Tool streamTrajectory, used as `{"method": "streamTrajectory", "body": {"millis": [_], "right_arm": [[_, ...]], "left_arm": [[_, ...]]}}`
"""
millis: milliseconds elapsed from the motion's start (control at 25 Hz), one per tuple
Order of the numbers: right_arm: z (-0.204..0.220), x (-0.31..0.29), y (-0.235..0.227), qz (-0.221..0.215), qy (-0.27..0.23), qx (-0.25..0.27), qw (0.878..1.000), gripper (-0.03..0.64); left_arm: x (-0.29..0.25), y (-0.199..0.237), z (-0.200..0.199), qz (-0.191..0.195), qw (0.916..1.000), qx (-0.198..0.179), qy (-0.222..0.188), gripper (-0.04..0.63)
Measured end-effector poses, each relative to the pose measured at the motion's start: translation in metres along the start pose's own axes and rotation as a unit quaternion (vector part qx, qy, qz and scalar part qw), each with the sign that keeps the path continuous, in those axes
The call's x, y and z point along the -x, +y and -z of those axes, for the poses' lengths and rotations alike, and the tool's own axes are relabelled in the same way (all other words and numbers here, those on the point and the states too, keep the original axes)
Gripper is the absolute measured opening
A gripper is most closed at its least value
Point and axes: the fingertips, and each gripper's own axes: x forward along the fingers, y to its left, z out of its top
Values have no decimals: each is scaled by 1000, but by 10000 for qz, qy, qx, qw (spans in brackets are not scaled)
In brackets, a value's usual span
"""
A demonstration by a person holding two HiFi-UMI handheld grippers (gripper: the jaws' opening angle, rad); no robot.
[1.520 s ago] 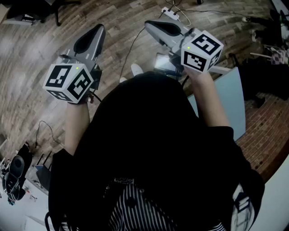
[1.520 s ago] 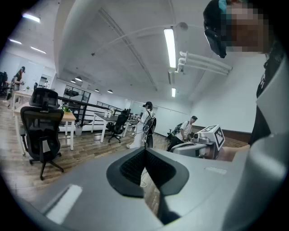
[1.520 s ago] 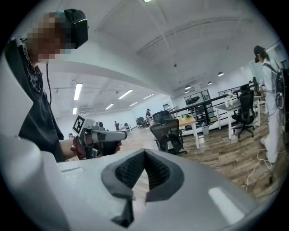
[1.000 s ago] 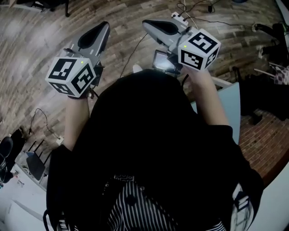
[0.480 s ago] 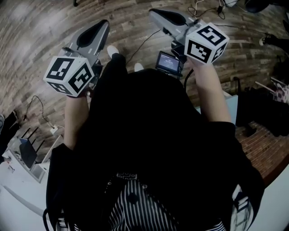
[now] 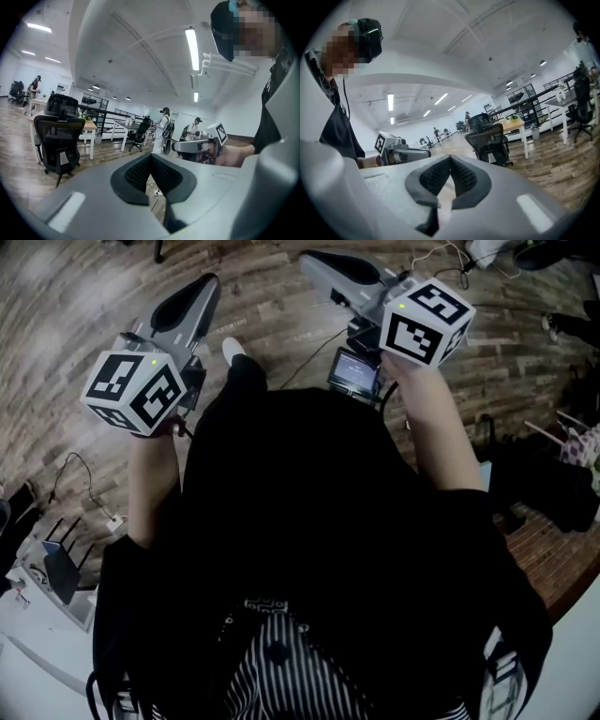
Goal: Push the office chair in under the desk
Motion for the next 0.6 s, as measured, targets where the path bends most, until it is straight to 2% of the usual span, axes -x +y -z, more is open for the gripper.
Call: {"method": "streamTrajectory", "body": {"millis": [280,360,600], "right_arm": [[-47,-159,-76,193,181,1,9996,-2],[-59,-169,-73,200,162,57,9997,-2],[-77,-158,-54,142,66,202,9997,-2]], "left_arm": [[-51,171,-40,279,9993,34,228,3],[-51,183,-53,316,9993,12,191,3],[-38,166,-68,497,9984,-203,162,5]]}}
